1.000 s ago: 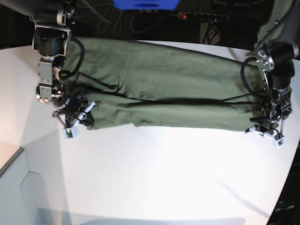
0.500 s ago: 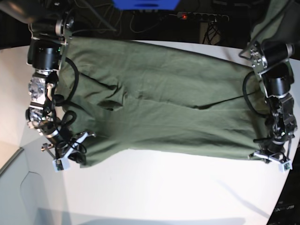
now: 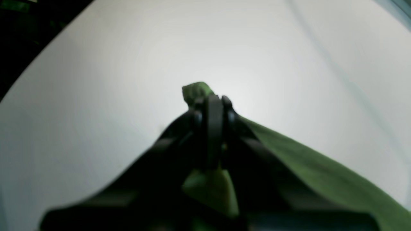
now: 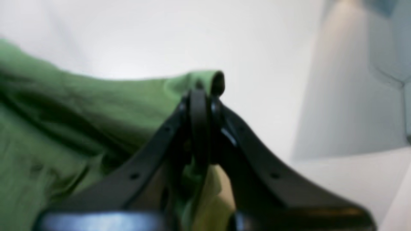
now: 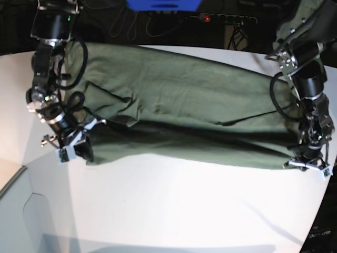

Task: Layout the t-shirt on the table in an organized manner, then fold the t-shirt properly
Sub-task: 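Regrasp the folded shirt's corners with both grippers, then lift and fold the shirt lengthwise again with both grippers, laying it down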

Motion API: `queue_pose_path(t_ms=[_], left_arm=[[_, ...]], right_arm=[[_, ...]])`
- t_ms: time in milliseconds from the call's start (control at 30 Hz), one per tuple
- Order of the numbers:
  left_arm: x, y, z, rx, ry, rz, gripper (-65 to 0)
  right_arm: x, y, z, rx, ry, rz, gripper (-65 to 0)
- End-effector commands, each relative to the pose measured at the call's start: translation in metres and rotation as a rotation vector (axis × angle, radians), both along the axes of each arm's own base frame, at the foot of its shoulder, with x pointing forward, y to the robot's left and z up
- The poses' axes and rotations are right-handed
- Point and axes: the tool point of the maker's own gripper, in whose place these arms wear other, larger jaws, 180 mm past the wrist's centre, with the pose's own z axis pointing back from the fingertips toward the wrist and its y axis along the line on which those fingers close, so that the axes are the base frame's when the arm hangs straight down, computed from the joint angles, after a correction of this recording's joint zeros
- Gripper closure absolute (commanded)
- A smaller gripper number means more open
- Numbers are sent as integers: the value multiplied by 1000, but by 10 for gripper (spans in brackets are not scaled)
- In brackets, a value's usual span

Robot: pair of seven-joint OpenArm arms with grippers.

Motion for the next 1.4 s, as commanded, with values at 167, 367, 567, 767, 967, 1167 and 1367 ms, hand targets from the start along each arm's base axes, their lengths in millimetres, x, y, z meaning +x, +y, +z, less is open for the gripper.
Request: queue_pose_path(t_ms=[167, 367, 567, 767, 967, 1167, 1367], left_arm=[[-15, 18, 0, -29, -45, 62, 0], [-31, 11, 16, -113, -168, 10, 0], [-52, 7, 42, -35, -233, -50, 0], [-71, 12, 34, -64, -232, -29, 0], [-87, 10, 24, -122, -236, -10, 0], [-92, 11, 18, -129, -222, -3, 0], [-91, 11, 21, -125, -230, -5, 0]], right_arm=[[-26, 3, -4, 6, 3, 12, 0], [-49, 4, 0, -18, 5, 27, 0], [-76, 10, 13, -47, -10, 49, 0], [-106, 31, 21, 66, -1, 127, 0], [-131, 31, -7, 118, 95, 107, 0], [-147, 25, -43, 142, 199, 79, 0], [-157, 20, -41, 160, 174, 61, 0]])
